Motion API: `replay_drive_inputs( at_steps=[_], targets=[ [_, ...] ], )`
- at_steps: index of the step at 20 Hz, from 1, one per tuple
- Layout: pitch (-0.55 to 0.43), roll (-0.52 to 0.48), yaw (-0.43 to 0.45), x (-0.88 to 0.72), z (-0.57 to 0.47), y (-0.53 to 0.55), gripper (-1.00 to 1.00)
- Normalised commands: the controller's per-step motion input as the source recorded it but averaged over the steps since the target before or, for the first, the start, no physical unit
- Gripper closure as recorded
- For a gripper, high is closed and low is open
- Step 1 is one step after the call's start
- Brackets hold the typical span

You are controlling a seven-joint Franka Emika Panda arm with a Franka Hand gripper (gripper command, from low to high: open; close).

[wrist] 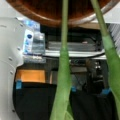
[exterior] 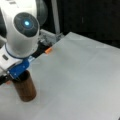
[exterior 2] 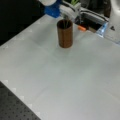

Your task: Flower insertion into a vase

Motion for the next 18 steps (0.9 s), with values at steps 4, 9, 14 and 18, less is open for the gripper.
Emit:
replay_drive_inputs(
  at_steps=[4, 9, 14, 18],
  targets=[
    [-0.51, -0.101, 0.077, 0.02, 0.14, 0.16, -1.0],
    [-0.904, 0.046, 0.066, -0.07, 0.01, 0.17, -1.0],
    [-0.631, 0.244, -0.066, -0.21, 0.01, 0.21, -1.0],
    [-0.354, 0.16, -0.043, -0.12, -0.02, 0.19, -1.0]
  ],
)
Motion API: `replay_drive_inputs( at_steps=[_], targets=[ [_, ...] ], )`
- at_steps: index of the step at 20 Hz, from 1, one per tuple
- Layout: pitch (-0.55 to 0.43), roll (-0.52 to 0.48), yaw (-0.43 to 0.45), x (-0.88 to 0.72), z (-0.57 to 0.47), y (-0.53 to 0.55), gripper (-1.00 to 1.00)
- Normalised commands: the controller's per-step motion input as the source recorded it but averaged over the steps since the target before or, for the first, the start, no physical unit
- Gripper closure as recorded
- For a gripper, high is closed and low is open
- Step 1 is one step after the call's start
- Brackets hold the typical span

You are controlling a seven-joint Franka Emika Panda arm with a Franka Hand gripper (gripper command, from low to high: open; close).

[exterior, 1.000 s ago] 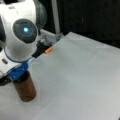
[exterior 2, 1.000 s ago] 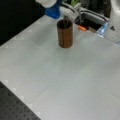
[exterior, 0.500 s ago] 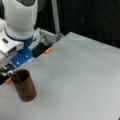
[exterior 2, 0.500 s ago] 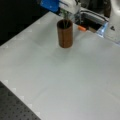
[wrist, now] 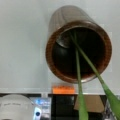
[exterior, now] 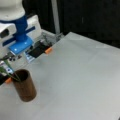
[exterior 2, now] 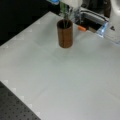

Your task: Flower insertion into a vase

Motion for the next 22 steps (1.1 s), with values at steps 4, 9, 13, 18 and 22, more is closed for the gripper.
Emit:
replay_drive_inputs(
  at_steps=[4, 9, 13, 18, 22],
  targets=[
    [-0.225, 0.105, -0.016, -0.07, -0.09, 0.11, -1.0],
    [-0.129, 0.106, -0.087, -0.06, -0.1, 0.11, -1.0],
    [-0.073, 0.109, -0.047, -0.04, -0.07, 0.17, -1.0],
    [0.003, 0.065, -0.078, 0.01, -0.04, 0.24, -1.0],
    [-0.02, 0.066, -0.129, 0.02, -0.03, 0.26, -1.0]
  ],
)
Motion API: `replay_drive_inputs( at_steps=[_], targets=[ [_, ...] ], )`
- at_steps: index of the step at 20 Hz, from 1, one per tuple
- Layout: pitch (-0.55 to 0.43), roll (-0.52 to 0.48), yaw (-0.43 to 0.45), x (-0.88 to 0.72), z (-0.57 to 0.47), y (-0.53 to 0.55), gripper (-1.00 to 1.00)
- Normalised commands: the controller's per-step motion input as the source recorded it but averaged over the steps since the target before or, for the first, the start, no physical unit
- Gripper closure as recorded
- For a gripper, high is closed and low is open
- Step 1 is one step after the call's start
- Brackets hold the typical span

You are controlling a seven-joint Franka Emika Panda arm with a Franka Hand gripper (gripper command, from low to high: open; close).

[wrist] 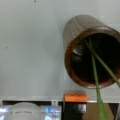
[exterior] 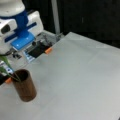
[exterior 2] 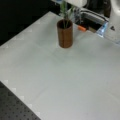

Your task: Flower insertion into a vase

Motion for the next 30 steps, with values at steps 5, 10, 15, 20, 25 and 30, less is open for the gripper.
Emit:
replay_drive_inputs(
  at_steps=[5, 10, 15, 20, 25, 30],
  targets=[
    [-0.029, 0.074, -0.11, -0.02, -0.05, 0.2, -1.0],
    [-0.015, 0.142, -0.127, 0.0, 0.02, 0.32, -1.0],
    [0.006, 0.102, -0.072, -0.02, 0.05, 0.29, -1.0],
    [0.023, 0.044, -0.08, -0.03, 0.01, 0.2, -1.0],
    [0.037, 0.046, -0.06, -0.04, -0.01, 0.22, -1.0],
    [-0.029, 0.012, -0.108, 0.0, -0.09, 0.27, -1.0]
  ],
)
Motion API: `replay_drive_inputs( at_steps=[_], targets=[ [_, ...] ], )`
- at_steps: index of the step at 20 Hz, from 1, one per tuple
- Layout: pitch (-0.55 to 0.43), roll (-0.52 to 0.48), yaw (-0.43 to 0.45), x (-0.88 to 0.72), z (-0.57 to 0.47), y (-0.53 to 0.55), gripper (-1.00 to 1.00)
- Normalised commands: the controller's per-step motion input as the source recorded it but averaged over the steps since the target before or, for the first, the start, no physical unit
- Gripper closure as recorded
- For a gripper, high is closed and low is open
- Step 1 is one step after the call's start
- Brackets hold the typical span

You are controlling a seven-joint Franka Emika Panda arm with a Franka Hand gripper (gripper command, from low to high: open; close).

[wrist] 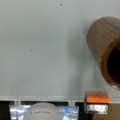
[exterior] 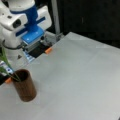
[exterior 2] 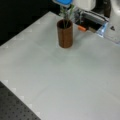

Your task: Flower insertion into a vase

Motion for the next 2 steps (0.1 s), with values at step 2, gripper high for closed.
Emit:
replay_drive_inputs(
  at_steps=[2],
  targets=[
    [-0.059, 0.008, -0.117, 0.02, -0.13, 0.26, -1.0]
  ],
)
